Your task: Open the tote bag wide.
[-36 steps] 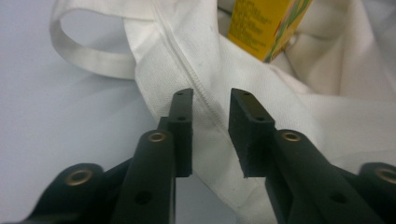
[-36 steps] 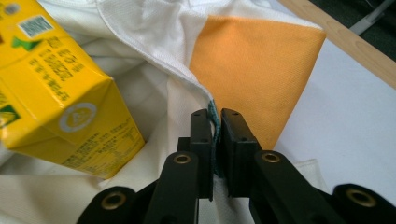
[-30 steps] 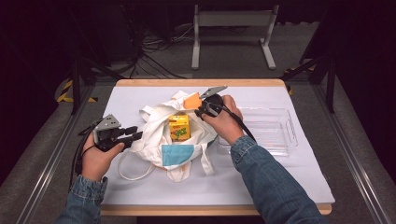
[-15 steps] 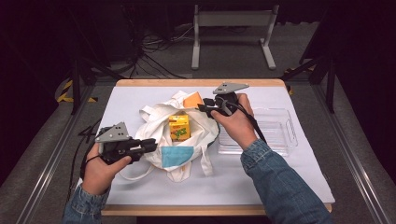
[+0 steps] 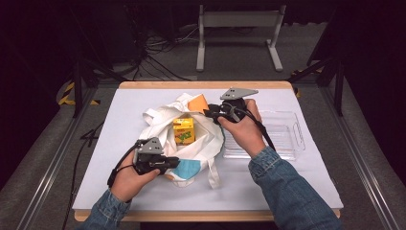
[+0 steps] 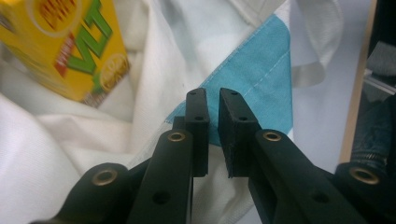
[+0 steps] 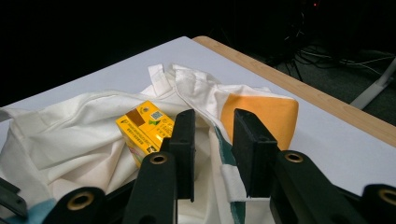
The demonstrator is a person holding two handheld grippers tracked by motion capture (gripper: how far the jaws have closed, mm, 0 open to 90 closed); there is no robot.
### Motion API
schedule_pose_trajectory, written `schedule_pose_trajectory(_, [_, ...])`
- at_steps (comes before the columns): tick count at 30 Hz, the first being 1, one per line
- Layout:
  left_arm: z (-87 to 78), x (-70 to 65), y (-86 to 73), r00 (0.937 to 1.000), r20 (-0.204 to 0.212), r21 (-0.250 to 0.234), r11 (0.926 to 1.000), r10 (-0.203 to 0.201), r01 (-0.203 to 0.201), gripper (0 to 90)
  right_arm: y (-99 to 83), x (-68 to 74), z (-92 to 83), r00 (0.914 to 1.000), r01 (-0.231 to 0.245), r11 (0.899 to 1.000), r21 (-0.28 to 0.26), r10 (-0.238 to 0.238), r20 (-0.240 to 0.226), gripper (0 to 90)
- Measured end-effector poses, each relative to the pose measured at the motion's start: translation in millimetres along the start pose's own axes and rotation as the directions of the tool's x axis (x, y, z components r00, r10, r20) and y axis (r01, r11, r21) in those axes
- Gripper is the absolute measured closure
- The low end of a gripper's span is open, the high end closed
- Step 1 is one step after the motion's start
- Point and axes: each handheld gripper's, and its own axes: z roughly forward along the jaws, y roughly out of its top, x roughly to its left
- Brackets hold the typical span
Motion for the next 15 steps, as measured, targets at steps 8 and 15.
schedule_pose_trajectory(8, [29.5, 0.6, -11.7, 0.9999, 0.002, 0.090, 0.9958, -0.013, 0.013, 85.1, -0.8, 2.5, -0.1, 1.0000, 0.002, 1.000, 0.001, -0.002, -0.008, 70.0])
schedule_pose_trajectory(15, [14.0, -0.1, -5.8, 0.9985, 0.050, 0.030, 0.9993, -0.023, 0.022, 72.2, -0.9, 1.4, -1.7, 0.9999, -0.004, 1.000, -0.001, 0.004, -0.017, 69.5])
